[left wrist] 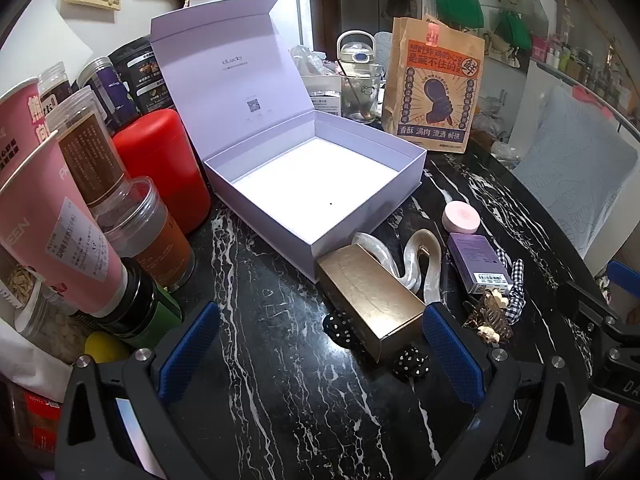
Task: Organize rigid objects
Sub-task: 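Move the left tool toward the gold rectangular box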
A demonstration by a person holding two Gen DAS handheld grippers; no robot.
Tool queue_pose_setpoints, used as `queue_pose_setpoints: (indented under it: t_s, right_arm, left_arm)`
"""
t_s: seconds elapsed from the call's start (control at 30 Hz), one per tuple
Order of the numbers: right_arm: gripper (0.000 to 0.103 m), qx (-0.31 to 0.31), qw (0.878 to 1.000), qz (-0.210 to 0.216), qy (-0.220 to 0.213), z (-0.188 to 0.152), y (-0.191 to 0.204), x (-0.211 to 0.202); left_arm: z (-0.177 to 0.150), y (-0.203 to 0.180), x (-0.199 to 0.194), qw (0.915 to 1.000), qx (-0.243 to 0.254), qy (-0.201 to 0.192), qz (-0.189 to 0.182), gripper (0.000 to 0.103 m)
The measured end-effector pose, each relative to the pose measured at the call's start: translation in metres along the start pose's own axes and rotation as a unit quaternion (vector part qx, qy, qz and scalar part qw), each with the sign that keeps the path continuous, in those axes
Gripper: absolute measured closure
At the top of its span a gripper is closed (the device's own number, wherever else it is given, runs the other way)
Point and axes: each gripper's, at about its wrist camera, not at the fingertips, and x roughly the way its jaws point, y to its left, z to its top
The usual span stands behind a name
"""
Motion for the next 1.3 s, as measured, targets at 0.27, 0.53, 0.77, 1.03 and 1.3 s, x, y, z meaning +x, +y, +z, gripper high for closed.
queue_pose_setpoints:
  t_s: [0.27, 0.53, 0.77, 1.03, 1.3]
  right_arm:
    - [0.0, 0.001, 1.0, 0.001, 0.001, -0.003, -0.002, 0.001]
    - [0.0, 0.002, 1.0, 0.002, -0.001, -0.003, -0.003, -0.001]
    - [0.0, 0.001, 1.0, 0.008, -0.006, -0.007, -0.005, -0.006]
    - [0.0, 0.004, 1.0, 0.01, -0.012, -0.012, -0.008, -0.013]
    - [0.0, 0.004, 1.0, 0.013, -0.011, -0.024, -0.012, -0.018]
  left_arm:
    - [-0.001, -0.001, -0.001, 1.0, 0.002, 0.0, 0.0, 0.0]
    - [0.0, -0.001, -0.003, 1.0, 0.001, -0.004, 0.0, 0.0]
    - [-0.002, -0.003, -0.006, 1.0, 0.0, -0.004, -0.002, 0.0]
    - [-0.007, -0.007, -0.013, 1.0, -0.001, -0.008, -0.003, 0.0]
    - [-0.016, -0.012, -0.018, 0.9999, -0.003, -0.005, -0.009, 0.0]
